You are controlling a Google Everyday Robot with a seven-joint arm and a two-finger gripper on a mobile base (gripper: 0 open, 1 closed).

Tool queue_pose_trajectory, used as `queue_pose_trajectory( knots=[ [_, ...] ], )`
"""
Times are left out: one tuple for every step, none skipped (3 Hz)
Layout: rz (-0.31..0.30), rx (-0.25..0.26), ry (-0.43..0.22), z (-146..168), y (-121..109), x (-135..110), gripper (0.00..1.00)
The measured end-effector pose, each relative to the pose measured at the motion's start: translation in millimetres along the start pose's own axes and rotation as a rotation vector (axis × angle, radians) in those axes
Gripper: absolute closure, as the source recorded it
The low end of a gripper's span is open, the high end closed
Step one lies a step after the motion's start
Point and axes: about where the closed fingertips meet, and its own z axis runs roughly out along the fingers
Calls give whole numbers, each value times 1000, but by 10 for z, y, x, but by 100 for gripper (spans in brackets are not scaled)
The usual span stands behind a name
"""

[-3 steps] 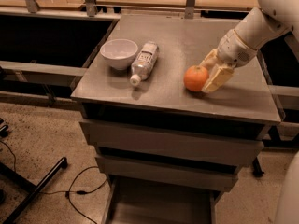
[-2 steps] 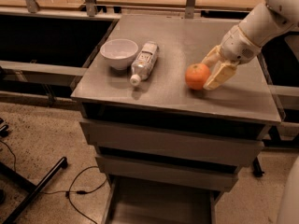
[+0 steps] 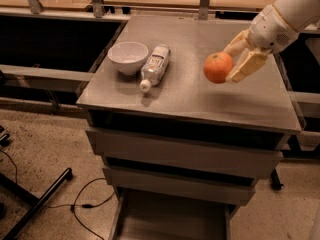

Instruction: Place orange into bottom drawer

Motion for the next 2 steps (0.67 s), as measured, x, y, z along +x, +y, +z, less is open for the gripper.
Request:
queue_pose_trajectory(
  knots=[
    [-2,6,-30,-199,142,-80,100],
    [3,7,-59,-343,324,-103,100]
  ],
)
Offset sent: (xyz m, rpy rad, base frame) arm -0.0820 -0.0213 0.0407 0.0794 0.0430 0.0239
